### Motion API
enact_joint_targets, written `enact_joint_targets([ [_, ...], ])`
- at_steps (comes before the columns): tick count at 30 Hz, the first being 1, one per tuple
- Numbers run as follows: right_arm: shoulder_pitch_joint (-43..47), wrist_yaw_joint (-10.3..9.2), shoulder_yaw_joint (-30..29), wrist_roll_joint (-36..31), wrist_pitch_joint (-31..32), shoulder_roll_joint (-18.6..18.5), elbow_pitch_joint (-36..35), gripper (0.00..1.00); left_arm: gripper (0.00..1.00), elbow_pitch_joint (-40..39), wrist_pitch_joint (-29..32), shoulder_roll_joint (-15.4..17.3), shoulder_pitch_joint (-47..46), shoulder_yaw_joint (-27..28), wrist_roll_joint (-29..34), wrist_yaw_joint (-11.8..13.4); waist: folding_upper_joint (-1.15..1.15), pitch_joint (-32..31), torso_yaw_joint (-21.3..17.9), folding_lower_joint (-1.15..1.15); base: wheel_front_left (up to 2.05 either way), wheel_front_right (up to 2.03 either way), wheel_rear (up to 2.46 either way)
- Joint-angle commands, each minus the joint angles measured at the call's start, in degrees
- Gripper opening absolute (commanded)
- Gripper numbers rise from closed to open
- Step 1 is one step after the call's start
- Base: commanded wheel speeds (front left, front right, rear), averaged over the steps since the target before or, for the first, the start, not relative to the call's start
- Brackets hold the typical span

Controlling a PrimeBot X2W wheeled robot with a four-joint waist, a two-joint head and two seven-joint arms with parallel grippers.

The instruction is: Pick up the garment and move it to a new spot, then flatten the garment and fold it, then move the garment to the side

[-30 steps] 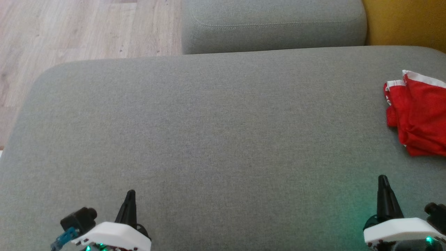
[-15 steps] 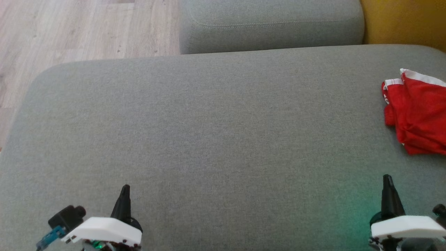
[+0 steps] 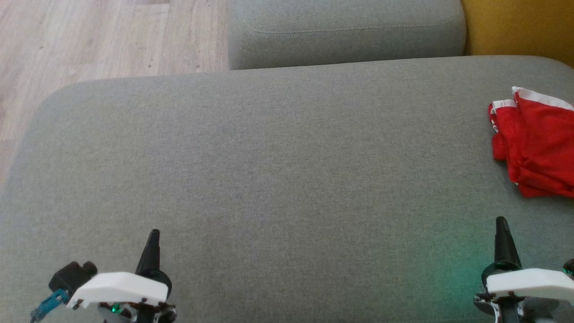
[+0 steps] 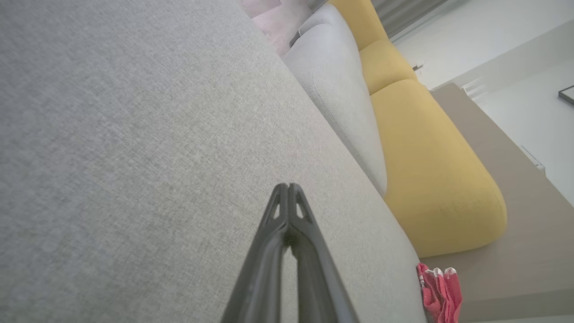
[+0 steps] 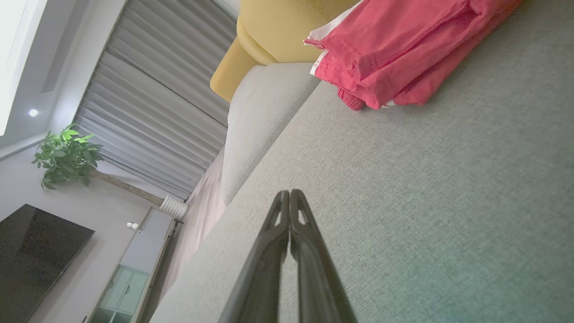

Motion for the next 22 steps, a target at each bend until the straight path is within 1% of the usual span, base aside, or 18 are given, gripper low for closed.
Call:
enact_joint_targets([
  [1, -3.3, -0.03, 0.5, 2.2, 0.5, -0.3, -1.8, 0.0, 0.0, -1.9, 0.3, 0.8, -3.4, 2.2, -2.0, -0.8, 0.0, 0.0, -0.1, 0.0, 0.0, 0.0, 0.0],
  [22, -5.6, -0.03, 0.1, 16.7, 3.8, -0.4, -1.8, 0.0, 0.0, -2.4, 3.6, 0.8, -5.1, 5.5, -15.6, -2.8, 0.0, 0.1, -0.7, 0.0, 0.0, 0.0, 0.0],
])
